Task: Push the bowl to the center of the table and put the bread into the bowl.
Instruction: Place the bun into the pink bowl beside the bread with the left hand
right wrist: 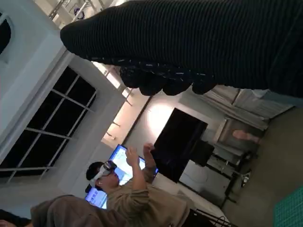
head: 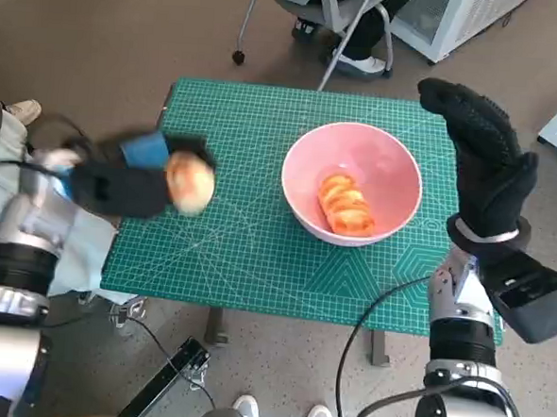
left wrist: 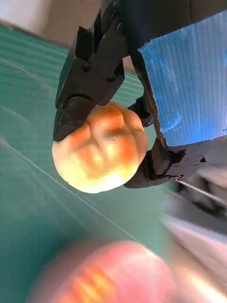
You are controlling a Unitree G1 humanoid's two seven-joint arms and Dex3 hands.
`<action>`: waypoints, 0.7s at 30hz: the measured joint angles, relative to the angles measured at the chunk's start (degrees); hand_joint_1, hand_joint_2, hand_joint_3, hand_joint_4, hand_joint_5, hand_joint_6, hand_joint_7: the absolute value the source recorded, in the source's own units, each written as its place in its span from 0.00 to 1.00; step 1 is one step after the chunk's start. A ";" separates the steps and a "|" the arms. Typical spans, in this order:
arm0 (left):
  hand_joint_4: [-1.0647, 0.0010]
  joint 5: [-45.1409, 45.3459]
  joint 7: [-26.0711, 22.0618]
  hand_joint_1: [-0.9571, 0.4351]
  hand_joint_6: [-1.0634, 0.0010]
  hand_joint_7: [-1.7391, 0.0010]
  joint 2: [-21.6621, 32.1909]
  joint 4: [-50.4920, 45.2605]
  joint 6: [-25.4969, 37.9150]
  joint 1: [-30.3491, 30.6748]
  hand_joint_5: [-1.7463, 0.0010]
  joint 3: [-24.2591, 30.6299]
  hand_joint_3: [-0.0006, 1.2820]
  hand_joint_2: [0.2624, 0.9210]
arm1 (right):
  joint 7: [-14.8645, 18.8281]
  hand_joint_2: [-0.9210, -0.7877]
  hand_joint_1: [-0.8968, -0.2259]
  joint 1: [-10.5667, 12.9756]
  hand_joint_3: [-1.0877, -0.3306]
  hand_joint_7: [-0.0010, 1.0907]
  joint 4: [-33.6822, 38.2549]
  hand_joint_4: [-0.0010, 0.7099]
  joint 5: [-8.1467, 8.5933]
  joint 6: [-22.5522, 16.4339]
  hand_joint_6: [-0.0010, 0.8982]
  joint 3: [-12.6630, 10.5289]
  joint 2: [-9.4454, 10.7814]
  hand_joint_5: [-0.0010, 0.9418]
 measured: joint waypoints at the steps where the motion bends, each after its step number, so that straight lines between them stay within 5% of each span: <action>1: 0.41 -0.44 0.55 0.69 0.40 0.31 -0.11 -1.28 0.24 -0.73 0.31 0.72 0.12 0.95 | 0.00 0.00 0.45 0.00 0.45 0.72 0.02 0.48 0.00 0.01 0.02 0.00 0.00 0.00; 13: 0.40 -1.36 9.33 0.69 0.37 0.31 -9.56 -8.20 3.64 -9.02 0.34 2.25 0.07 0.98 | 0.01 0.00 0.45 -0.08 0.45 0.72 0.04 0.48 0.02 0.32 0.02 0.10 0.09 0.00; 21: 0.39 0.36 14.01 0.69 0.37 0.31 -17.32 1.73 -1.91 -13.08 0.35 -1.50 0.06 1.00 | 0.00 0.00 0.44 -0.05 0.46 0.72 -0.13 0.48 0.02 0.45 0.02 0.14 0.28 0.00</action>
